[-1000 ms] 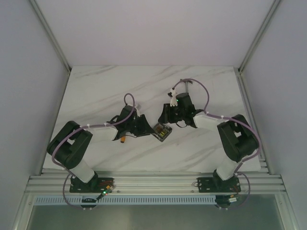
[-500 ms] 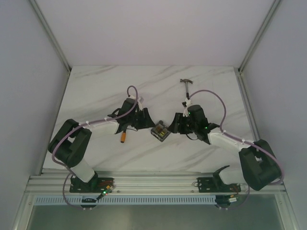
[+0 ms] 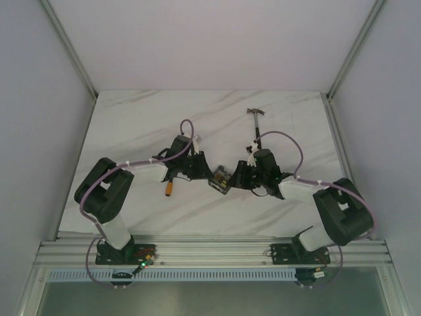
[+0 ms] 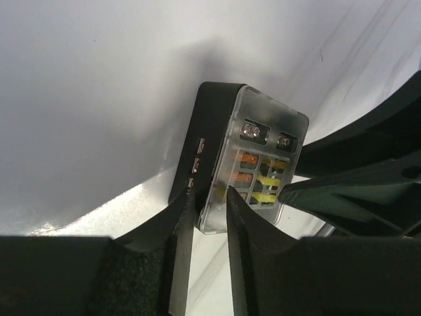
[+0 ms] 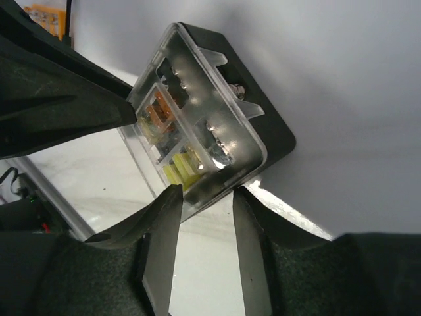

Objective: Snap on the fuse box

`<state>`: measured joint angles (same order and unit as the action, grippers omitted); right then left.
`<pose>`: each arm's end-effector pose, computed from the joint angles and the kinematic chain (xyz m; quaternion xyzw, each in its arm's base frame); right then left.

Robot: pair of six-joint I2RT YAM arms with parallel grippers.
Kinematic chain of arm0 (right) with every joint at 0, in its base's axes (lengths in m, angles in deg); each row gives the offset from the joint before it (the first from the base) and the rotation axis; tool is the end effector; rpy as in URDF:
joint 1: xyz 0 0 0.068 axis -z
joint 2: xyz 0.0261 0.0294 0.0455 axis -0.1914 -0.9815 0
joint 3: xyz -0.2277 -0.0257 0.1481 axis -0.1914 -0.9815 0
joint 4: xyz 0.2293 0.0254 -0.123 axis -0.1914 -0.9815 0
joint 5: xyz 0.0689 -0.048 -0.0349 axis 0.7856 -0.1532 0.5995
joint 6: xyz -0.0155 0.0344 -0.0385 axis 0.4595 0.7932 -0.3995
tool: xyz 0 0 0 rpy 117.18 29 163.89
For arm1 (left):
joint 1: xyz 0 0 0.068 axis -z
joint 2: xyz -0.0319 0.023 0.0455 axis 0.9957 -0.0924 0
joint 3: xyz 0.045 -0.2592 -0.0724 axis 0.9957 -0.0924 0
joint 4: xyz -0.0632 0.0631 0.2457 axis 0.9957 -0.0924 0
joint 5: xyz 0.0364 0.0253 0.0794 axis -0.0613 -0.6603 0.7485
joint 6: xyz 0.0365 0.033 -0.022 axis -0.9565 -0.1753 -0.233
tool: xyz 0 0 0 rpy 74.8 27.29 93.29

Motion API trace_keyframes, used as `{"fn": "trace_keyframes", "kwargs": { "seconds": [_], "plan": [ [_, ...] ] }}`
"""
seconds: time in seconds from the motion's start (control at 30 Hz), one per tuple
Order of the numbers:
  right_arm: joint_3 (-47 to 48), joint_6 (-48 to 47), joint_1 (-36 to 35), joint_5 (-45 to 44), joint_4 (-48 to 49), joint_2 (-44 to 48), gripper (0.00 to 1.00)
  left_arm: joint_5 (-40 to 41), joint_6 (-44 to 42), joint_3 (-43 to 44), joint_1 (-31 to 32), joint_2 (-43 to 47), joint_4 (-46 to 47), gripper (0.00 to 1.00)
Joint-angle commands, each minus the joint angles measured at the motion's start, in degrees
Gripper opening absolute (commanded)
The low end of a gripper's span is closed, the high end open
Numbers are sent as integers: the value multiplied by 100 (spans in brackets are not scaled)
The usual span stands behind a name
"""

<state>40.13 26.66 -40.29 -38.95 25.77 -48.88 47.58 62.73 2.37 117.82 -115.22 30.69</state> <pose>0.2322 0.1447 0.1573 -0.0345 0.8797 0.3765 0.2883 0.2844 -0.2013 0.1565 0.0213 0.8954 -0.3837 0.2250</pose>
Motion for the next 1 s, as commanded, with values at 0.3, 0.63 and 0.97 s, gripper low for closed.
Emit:
{"fn": "trace_keyframes", "kwargs": {
  "seconds": [0.3,0.63,0.97],
  "plan": [
    [1297,-798,-140,634,-163,-1476,40,-81,529,-637,290,262,289,28],
    [2026,-1471,71,331,-784,-1567,52,301,816,-876,354,835,362,38],
    [2019,-1463,304,482,-632,-1423,56,712,1035,-1181,-346,1320,362,54]
  ]
}}
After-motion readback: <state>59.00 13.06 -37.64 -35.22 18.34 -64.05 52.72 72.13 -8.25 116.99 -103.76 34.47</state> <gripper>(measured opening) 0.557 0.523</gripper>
